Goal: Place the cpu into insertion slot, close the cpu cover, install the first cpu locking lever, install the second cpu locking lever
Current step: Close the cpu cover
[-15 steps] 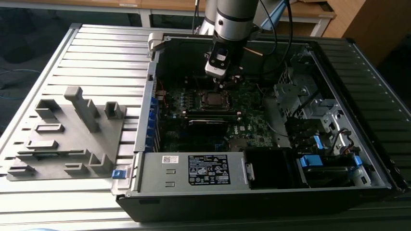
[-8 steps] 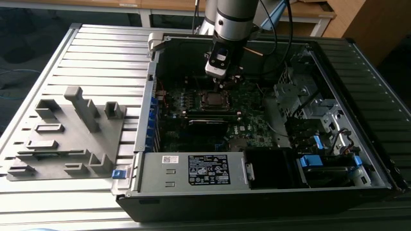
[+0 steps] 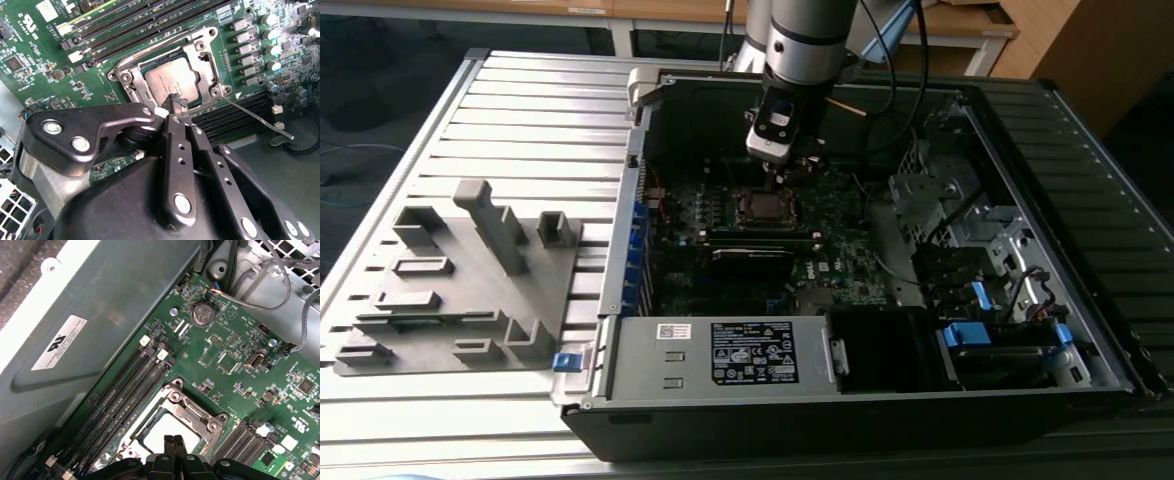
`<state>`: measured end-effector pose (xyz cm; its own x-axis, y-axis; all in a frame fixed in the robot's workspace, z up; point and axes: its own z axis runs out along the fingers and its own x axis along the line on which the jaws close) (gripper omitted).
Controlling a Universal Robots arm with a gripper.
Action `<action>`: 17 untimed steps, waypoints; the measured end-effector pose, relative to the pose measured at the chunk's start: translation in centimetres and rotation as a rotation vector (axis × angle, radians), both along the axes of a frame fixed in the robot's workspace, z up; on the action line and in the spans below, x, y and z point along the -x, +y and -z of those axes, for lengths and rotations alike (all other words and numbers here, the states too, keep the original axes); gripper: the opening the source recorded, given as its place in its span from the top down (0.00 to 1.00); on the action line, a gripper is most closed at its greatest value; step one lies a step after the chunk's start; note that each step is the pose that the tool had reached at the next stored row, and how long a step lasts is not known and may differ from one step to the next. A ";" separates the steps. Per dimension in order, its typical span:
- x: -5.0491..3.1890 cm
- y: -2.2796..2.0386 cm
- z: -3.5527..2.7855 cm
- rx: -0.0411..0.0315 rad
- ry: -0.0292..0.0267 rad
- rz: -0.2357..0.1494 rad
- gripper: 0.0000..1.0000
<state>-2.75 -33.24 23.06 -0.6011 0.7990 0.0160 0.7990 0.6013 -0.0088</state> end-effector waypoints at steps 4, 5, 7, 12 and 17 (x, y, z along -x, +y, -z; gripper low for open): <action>0.00 0.00 0.00 0.0001 0.0000 -0.004 0.89; 0.00 0.00 0.00 0.0001 0.0000 -0.014 0.89; 0.00 0.00 0.00 0.0002 0.0000 -0.047 0.89; 0.00 0.00 0.05 0.0001 0.0000 -0.137 0.89; 0.00 0.00 0.12 0.0000 0.0000 -0.228 0.89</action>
